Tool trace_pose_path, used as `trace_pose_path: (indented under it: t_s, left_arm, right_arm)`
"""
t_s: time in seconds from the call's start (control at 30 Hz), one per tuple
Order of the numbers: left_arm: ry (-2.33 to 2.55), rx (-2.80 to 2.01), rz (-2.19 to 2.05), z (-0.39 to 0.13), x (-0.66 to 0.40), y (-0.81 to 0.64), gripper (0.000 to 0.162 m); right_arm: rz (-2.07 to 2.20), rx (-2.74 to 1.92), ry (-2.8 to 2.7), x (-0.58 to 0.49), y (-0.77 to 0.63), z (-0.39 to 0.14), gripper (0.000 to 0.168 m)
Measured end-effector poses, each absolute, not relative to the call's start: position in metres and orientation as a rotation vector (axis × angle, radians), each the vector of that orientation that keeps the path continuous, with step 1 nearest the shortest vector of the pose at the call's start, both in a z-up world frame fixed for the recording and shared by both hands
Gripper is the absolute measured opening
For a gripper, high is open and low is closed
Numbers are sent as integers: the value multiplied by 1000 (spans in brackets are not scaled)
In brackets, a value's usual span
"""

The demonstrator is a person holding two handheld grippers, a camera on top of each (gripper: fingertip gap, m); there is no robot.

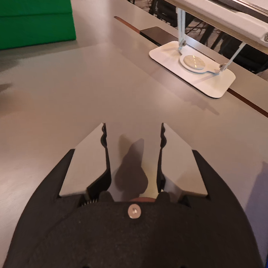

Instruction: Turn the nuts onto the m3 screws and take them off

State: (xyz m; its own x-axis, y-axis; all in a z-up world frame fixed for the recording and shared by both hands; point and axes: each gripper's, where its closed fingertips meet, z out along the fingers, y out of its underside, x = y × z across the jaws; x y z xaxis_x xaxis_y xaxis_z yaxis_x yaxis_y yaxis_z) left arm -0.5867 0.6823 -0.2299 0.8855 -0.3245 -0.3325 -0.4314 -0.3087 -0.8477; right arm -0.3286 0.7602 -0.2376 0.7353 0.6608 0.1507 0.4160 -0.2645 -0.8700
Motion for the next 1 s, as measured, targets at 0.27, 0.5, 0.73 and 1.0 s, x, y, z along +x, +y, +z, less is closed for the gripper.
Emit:
trace_pose_path:
  t_s: [0.27,0.5,0.73,1.0]
  left_arm:
    - [723,-1847,-468,-202,-528,634,74]
    - [563,-1809,-356,-136,-596,627,72]
    - [319,-2102,-287,-184,-661,633,73]
    - [360,-2119,-441,-209,-616,648,75]
  right_arm:
    - [480,-1865,-902,-331,732,-234,73]
    - [513,-1855,-901,-332,729,-232,71]
    - [451,-1817,-911,-333,727,-229,70]
    - [461,-1837,-904,-333,727,-231,70]
